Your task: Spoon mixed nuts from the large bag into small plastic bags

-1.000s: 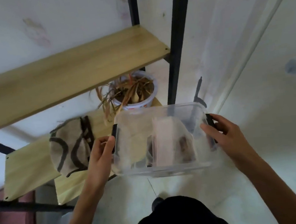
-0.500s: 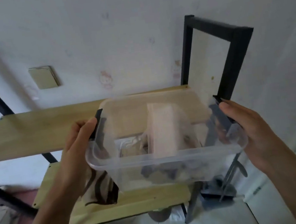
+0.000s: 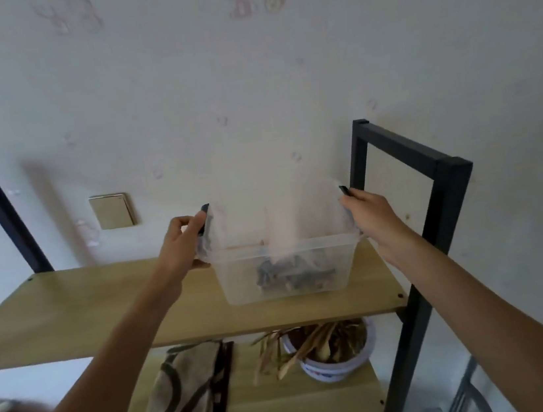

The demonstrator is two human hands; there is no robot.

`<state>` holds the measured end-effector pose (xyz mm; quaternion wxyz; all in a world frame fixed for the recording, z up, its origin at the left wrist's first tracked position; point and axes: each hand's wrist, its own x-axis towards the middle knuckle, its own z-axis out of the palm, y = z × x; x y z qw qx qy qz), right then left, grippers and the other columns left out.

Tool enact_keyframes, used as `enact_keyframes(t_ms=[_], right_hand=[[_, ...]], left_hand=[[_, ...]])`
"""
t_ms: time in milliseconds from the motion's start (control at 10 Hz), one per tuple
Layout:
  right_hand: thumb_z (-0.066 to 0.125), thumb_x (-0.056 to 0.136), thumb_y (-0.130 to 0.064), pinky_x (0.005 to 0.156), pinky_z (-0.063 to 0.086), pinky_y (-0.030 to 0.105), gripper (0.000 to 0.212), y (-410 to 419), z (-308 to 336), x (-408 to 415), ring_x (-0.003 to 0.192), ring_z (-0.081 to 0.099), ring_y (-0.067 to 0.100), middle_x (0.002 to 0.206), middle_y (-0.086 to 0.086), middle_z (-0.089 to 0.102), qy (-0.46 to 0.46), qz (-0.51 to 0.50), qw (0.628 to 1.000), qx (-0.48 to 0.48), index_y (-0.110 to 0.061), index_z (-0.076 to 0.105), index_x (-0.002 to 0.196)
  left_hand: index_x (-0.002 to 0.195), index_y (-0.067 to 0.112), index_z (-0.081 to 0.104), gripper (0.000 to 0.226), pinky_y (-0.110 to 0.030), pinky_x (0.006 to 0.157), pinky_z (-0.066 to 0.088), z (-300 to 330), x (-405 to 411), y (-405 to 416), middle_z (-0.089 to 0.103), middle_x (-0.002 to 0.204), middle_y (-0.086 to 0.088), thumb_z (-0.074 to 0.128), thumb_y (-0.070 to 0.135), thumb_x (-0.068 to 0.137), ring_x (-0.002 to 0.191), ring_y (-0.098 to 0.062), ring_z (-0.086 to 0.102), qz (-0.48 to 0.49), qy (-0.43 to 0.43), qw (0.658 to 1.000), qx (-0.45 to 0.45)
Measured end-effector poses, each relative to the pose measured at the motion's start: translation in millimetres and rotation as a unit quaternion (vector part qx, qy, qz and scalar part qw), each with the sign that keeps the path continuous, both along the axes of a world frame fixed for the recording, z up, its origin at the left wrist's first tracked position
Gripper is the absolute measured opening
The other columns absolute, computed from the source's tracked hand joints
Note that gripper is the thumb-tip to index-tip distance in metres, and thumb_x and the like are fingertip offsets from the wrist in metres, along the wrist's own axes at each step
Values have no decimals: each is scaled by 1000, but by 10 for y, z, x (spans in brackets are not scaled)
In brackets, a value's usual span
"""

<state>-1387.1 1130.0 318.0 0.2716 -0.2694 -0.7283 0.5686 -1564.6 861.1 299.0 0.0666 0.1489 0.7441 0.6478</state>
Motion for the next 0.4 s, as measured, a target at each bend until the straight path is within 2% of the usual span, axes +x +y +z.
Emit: enact_keyframes(t_ms=[100, 200, 300, 400], right_hand=[[52, 103, -35, 72, 46, 32, 27, 96, -66, -152, 96, 64, 20, 121, 0, 62, -17, -9, 1000, 11, -23, 69, 120], [51, 102, -34, 67, 41, 35, 34, 172, -73, -215, 75, 54, 21, 96, 9, 67, -38, -9, 999, 34, -14, 67, 124], [50, 102, -38, 62, 39, 26, 14, 116, 23, -140, 81, 50, 18, 88, -5, 52, -64, -8, 995, 82, -29, 61, 104], [52, 104, -39, 84, 46, 23, 29, 11, 43, 89, 105, 54, 11, 119, -3, 51, -3, -45, 979, 198, -23, 58, 126]], left_hand=[[100, 28, 55, 31, -29, 51, 55, -44, -78, 104, 69, 101, 2, 56, 60, 98, 79, -15, 69, 10, 5, 999, -34], [104, 27, 56, 36, -30, 53, 56, -21, -120, 127, 70, 100, 0, 55, 62, 98, 81, -17, 70, -5, 10, 998, -57], [112, 23, 59, 45, -36, 70, 57, 71, -78, 81, 70, 104, 4, 54, 65, 96, 92, -16, 69, -13, 21, 996, -91], [112, 21, 63, 36, -24, 76, 49, 100, 12, 44, 68, 105, 13, 59, 55, 99, 99, -6, 64, 56, 126, 986, -94]])
